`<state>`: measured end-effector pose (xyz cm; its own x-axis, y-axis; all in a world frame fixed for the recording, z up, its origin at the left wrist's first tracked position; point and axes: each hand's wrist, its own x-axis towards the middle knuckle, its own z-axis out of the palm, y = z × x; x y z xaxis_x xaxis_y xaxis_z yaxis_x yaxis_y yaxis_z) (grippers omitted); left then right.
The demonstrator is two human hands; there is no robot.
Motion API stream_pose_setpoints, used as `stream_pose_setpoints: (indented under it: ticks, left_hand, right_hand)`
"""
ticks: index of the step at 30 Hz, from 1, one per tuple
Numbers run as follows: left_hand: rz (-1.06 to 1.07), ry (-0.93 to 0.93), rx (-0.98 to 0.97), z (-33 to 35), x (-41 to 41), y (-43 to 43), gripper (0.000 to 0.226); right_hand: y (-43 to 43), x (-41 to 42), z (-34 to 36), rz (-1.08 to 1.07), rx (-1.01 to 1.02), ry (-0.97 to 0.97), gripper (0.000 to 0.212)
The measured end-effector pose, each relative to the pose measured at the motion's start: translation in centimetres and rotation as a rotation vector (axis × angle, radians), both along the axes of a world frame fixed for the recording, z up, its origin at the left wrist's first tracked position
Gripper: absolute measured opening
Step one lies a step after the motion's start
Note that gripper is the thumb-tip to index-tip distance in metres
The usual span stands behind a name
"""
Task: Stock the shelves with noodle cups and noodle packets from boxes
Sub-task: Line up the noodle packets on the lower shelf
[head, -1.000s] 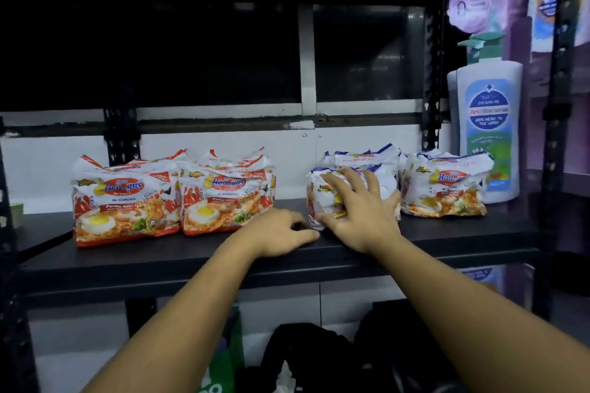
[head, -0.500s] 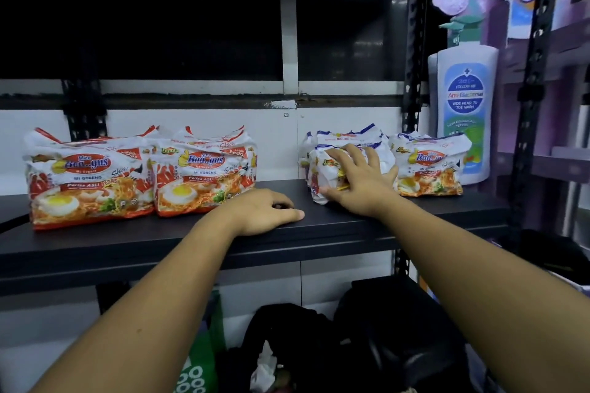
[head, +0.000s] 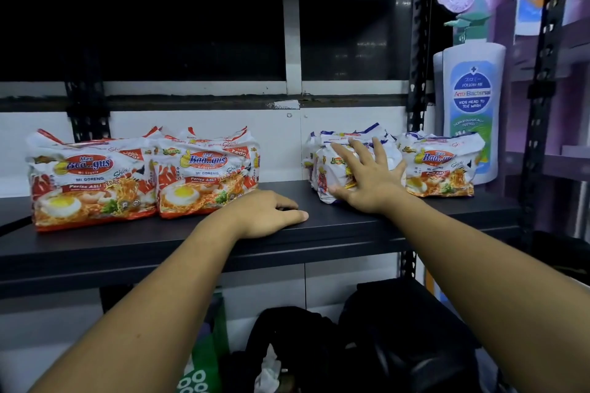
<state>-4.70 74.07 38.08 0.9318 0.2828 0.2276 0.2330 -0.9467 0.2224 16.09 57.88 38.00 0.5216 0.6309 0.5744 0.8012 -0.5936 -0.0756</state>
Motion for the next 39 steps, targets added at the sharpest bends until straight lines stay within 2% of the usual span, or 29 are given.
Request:
stream_pose_setpoints:
  ticks: [6,8,12,17,21,23,25,27,29,31,36,39]
  left_hand:
    - [-0.011,-0.08,0.013,-0.3,0.1,0.7,0.046]
    - [0.0,-0.106,0.032,-0.1,0.0,0.6,0.044]
    - [0.015,-0.106,0.073,0.0,0.0,0.0,0.049]
    - [0.086,-0.103,0.191,0.0,-0.2,-0.7,0.053]
    - [0.156,-0.021,0.294,0.3,0.1,-1.4,0.065]
    - [0.231,0.016,0.293,0.7,1.1,-2.0,0.064]
    - [0.276,-0.019,0.182,0.8,2.7,-3.4,0.082]
    - [0.256,-0.118,-0.048,0.7,4.6,-5.4,0.105]
    - [0.192,-0.254,-0.294,0.5,6.9,-6.9,0.125]
    - [0.144,-0.371,-0.418,0.3,9.3,-7.7,0.137]
    - [0.18,-0.499,-0.47,-0.1,12.8,-7.8,0.143]
    - [0.178,-0.535,-0.43,-0.5,13.2,-7.3,0.133]
  right_hand:
    - [-0.6,-0.6,-0.4,-0.018,0.067,-0.068,0.097]
    - [-1.6,-0.9,-0.7,0.011,0.106,-0.086,0.094]
    - [-4.6,-0.9,-1.8,0.108,0.054,0.063,0.082]
    - [-8.8,-0.9,-3.4,0.166,-0.07,0.103,0.059]
    - [-11.9,0.0,-3.5,0.05,-0.13,0.244,0.056]
    - [-12.9,1.3,-3.2,-0.032,-0.081,0.271,0.059]
    - [-13.6,2.5,-2.8,-0.096,0.06,0.291,0.064]
    - [-13.9,3.4,-2.6,-0.111,0.194,0.32,0.072]
    - [-13.8,4.0,-2.4,-0.122,0.263,0.346,0.09]
    - [-13.3,4.9,-1.9,-0.144,0.292,0.378,0.107]
    - [-12.4,7.9,-1.0,-0.161,0.367,0.494,0.12]
    - [-12.4,9.1,-0.7,-0.119,0.428,0.579,0.118]
